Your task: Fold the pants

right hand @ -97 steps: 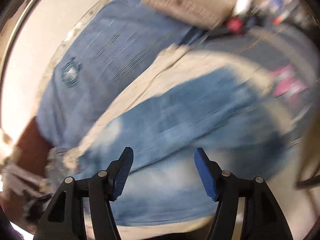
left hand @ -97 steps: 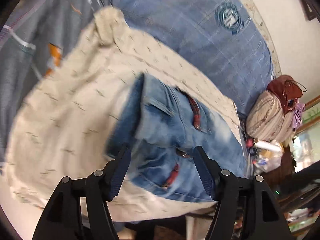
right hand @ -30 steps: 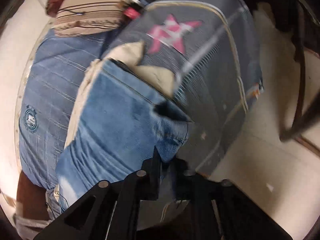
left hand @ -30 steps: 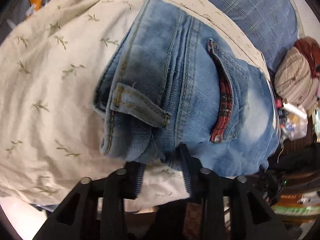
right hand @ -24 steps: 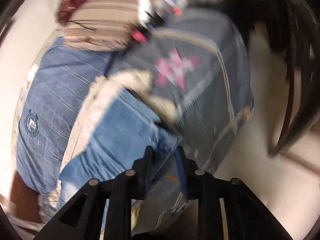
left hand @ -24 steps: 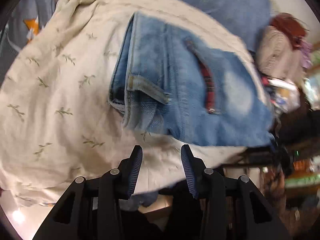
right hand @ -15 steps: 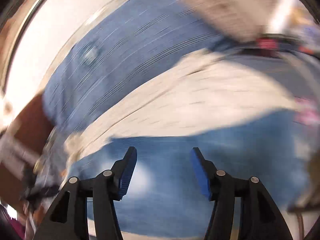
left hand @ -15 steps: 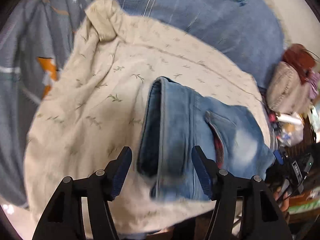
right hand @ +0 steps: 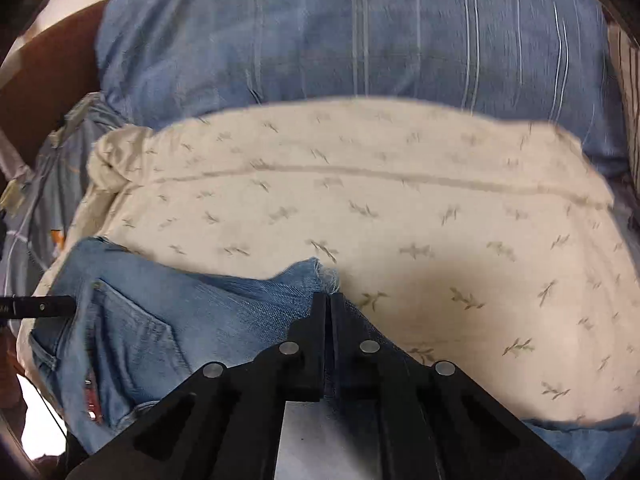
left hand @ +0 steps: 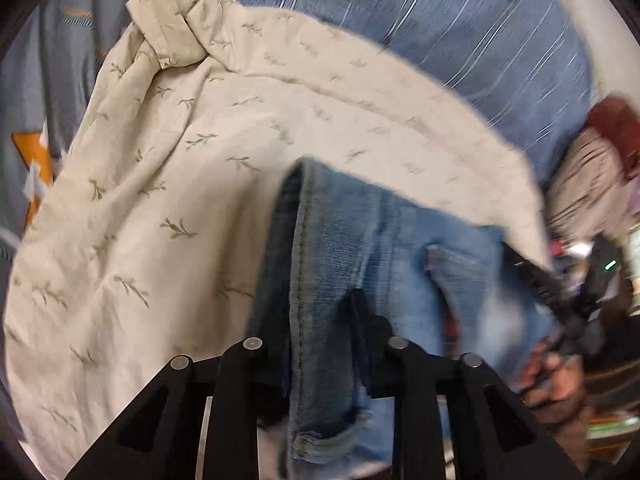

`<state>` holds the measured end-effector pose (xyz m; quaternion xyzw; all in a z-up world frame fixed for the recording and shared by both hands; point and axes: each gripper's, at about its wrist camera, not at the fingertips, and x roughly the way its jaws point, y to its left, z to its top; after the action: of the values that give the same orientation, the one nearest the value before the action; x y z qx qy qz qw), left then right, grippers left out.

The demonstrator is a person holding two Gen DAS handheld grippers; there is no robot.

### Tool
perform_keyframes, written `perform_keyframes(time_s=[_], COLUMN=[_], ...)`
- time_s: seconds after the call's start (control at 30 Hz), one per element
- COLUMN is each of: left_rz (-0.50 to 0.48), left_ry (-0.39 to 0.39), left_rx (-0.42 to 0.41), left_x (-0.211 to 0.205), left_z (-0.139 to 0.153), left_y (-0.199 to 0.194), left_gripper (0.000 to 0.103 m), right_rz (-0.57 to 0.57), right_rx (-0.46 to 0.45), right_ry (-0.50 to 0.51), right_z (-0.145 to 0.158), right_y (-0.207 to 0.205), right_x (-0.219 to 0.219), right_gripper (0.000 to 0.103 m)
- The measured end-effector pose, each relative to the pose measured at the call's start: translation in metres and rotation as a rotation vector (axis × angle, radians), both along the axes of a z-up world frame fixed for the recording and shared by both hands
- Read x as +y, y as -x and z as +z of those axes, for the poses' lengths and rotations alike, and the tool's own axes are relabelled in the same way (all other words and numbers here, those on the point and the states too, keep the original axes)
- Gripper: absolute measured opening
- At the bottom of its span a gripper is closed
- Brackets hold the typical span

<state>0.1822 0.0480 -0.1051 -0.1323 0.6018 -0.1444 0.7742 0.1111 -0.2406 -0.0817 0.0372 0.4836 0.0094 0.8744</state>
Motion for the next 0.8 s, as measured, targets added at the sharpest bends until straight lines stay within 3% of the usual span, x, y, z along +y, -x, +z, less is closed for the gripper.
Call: perform_keyframes(time_s=[0.1, 0.2, 0.27, 0.37, 0.47, 0.53, 0.63, 0.7, 0.73, 0.8], left_rz=[0.022, 0.021, 0.007, -0.013, -0.009, -0.025, -0.055, -0.054, -0.05, -0.03], left_ry=[0.003, 0.051, 0.066, 0.08, 0.141, 0.147, 0.043, -0.027, -0.049, -0.081], left_rx=[0.044, 0.006, -0.035, -0.081, -0.066, -0.037, 0.01, -0.025, -0.035, -0.028], left_x=[-0.004, 0.006, 0.016, 0.032, 0.037, 0.041, 0.017, 0.005, 0.002, -0.003], left_z=[-0.015, 0.001, 0.016, 0.032, 0.03, 0.027, 0.012, 0.011, 0.013, 0.011], left_y=[0.0, 0.012, 0.027, 0.054, 0.074, 0.087, 0.087, 0.083, 0.083, 0.079], left_gripper=[0.026, 0.027, 0.032, 0.058, 0.059, 0.059, 0.058, 0.057, 0.057, 0.055], right_rz=[-0.063, -0.144, -0.248, -0.466, -0.722, -0.825, -0.857, -0.791, -0.767, -0.784], right_rx=[-0.025, -0.109, -0.187, -0.274, -0.281, -0.26, -0.228, -0.22, -0.237, -0.315], right_ry=[-0.023, -0.209, -0.283, -0.19, -0.095, -0.107, -0.184, -0.192, -0.183, -0.168], right_z=[-0.003, 0.014, 0.027, 0.042, 0.04, 0.031, 0.011, 0.006, 0.01, 0.018], right_y=[0.008, 0.041, 0.084, 0.151, 0.213, 0.238, 0.249, 0.24, 0.238, 0.24], right_x=[-0.003, -0.03, -0.068, -0.135, -0.202, -0.234, -0.259, -0.261, -0.26, -0.261], right_gripper=[0.008, 0.022, 0.042, 0.053, 0.062, 0.062, 0.061, 0.019, 0.007, 0.007])
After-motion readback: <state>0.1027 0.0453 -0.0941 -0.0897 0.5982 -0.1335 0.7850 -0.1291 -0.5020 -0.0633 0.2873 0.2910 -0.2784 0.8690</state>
